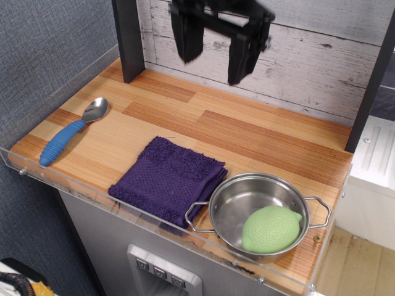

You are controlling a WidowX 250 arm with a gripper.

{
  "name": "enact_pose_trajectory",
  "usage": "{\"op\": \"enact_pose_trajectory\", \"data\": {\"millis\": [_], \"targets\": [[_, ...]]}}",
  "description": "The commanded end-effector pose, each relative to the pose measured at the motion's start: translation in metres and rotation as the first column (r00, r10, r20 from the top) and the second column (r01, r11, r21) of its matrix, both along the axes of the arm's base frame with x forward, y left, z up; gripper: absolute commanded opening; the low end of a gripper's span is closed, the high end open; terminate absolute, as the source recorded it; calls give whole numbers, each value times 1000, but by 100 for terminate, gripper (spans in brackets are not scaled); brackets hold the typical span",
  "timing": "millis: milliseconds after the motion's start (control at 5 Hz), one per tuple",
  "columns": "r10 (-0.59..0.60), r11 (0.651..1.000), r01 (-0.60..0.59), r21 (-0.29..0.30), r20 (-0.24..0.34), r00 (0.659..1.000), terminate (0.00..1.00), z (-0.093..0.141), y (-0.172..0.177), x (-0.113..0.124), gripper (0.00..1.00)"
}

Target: Place the green lime inside the pot

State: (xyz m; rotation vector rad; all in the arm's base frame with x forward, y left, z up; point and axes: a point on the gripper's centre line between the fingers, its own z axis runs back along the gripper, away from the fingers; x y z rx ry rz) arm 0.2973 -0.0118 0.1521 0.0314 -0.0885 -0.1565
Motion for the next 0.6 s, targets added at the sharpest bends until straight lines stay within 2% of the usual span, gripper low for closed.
{"op": "enact_pose_trajectory", "data": {"millis": [0, 200, 400], "targets": [[-2, 1000, 2, -5, 22, 1000, 0, 3, 7, -8, 100], [-2, 1000, 2, -5, 22, 1000, 0, 3, 7, -8, 100], [-2, 1000, 2, -5, 22, 1000, 100, 3, 7, -8, 100]]}}
